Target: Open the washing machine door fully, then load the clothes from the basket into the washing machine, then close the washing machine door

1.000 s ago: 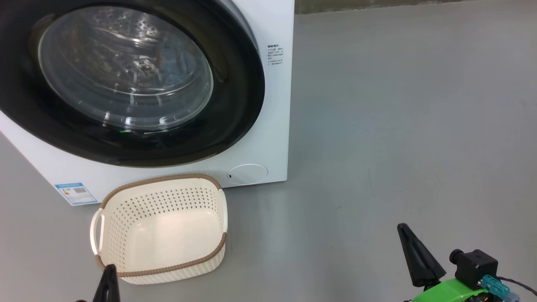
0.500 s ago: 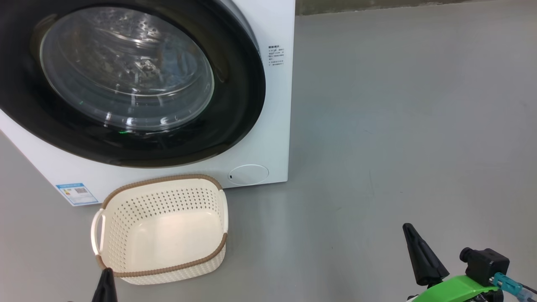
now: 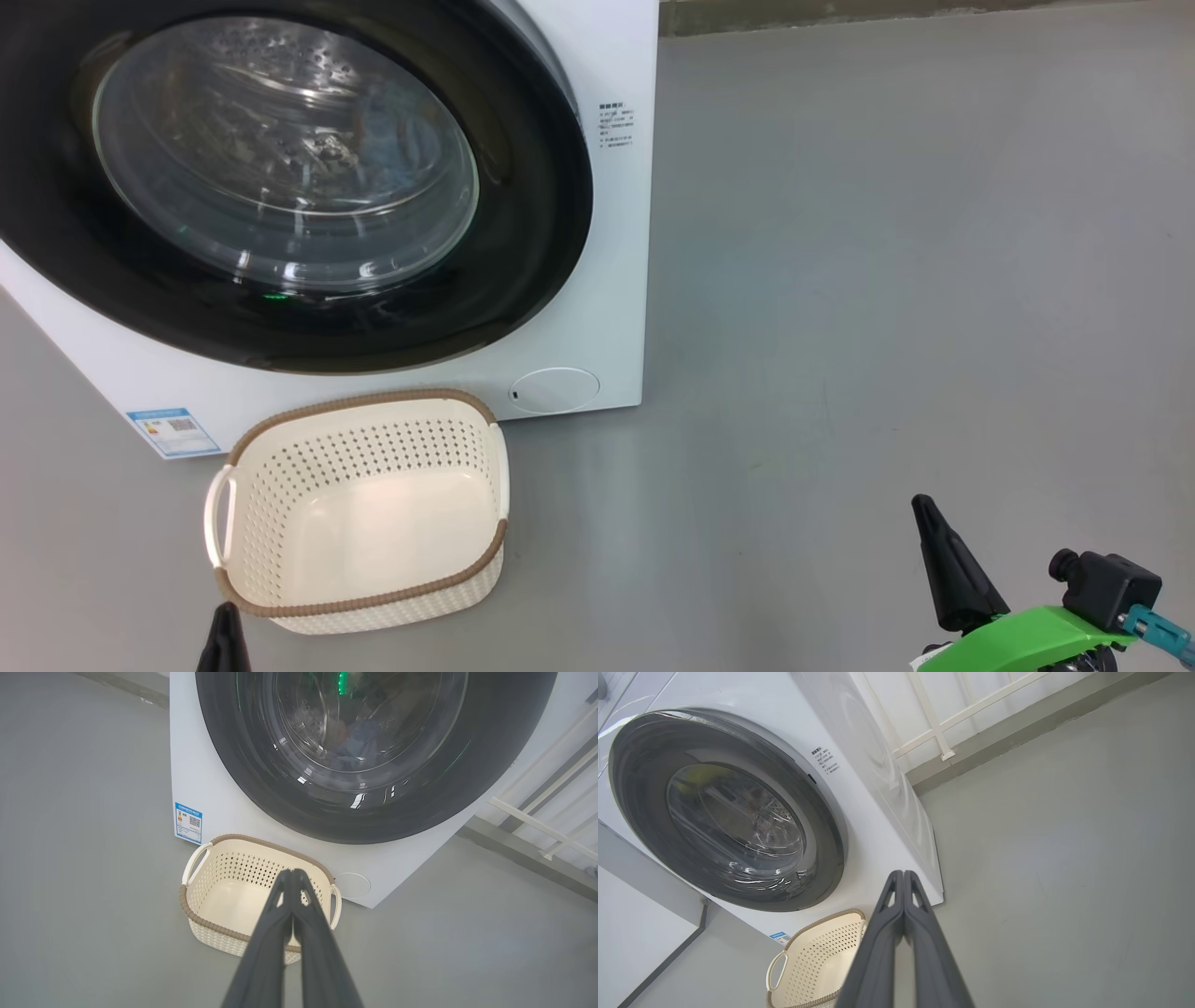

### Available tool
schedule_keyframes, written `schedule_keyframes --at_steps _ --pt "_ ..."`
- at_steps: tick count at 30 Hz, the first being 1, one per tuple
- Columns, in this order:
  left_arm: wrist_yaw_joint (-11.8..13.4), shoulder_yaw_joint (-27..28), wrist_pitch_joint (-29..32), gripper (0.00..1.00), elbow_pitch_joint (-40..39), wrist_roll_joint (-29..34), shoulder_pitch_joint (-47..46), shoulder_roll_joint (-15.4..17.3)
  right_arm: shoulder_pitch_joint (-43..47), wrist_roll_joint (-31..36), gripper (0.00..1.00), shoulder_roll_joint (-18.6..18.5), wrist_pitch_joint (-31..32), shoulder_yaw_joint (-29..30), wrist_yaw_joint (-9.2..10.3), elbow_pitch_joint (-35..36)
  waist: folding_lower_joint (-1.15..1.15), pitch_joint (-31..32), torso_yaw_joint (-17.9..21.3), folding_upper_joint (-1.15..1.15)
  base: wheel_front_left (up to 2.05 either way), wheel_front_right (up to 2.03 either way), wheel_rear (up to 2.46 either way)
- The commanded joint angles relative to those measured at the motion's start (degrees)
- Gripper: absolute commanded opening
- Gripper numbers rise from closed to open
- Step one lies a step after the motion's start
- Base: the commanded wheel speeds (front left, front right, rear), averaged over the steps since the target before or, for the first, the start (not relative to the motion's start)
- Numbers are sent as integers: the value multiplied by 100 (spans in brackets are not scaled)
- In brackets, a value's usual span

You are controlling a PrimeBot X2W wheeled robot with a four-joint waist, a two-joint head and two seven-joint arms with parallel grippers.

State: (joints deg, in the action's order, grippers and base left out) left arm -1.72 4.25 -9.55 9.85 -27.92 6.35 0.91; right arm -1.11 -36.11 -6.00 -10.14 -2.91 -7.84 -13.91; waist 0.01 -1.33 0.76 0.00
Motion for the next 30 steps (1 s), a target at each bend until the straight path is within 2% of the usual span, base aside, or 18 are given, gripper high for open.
schedule_keyframes --at_steps 1,30 --pt "-23 69 44 0 -91 -197 -258 82 -175 -168 0 -33 21 20 9 124 -1 2 -1 0 0 0 0" --pt "-190 117 515 0 64 -2077 -559 117 -270 -1856 0 31 471 242 17 86 -1 36 -24 0 0 0 0"
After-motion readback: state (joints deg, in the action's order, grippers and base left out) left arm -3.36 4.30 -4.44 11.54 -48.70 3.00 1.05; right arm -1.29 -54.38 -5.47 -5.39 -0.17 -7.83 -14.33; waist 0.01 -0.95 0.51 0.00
